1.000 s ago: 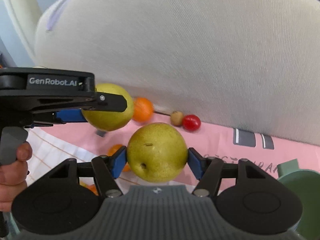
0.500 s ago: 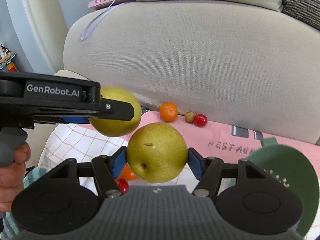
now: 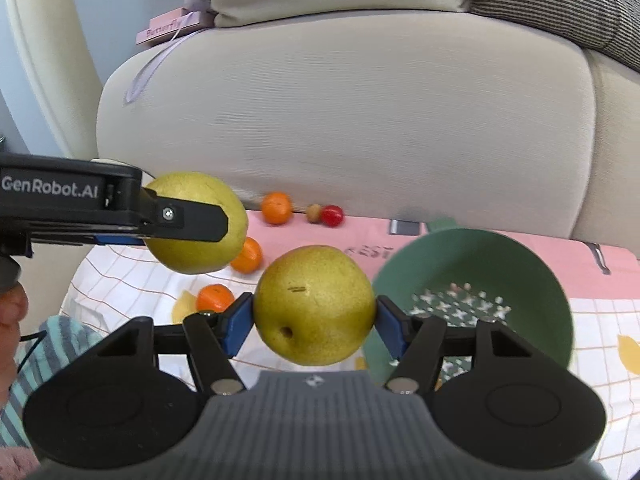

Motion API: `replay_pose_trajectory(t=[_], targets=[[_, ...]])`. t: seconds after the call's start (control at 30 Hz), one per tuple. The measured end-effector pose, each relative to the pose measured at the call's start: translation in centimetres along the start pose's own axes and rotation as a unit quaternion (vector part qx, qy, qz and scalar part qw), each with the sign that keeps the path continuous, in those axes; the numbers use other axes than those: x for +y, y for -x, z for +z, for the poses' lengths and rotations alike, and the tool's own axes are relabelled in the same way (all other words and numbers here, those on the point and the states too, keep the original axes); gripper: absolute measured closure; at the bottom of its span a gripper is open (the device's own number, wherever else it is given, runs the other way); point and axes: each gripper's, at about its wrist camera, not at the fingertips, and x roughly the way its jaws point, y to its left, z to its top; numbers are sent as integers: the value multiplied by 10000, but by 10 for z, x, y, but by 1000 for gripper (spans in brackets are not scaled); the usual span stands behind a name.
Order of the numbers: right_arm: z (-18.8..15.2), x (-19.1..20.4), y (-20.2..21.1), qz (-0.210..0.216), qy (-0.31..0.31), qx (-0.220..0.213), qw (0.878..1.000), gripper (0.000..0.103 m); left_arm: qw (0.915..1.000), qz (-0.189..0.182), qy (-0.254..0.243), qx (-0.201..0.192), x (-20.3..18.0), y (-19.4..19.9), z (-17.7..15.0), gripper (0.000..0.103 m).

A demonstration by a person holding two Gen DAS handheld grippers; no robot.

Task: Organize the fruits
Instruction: 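Carry lemon and pear into the green colander and open both tools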

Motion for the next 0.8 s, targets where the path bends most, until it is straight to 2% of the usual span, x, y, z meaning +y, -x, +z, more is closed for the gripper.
replay_pose_trajectory(t=[0.43, 0.63, 0.8], targets=[[-13, -58, 8, -457, 62, 98, 9989, 41, 9963, -95, -747, 409, -58, -34, -8, 29], [-12, -84, -5, -604, 122, 248, 9978, 41, 9916, -187, -1095, 662, -80, -62, -7, 31], [-13, -95, -22, -672, 489, 436, 9956, 41, 9875, -255, -1238, 937, -90, -89, -8, 35]])
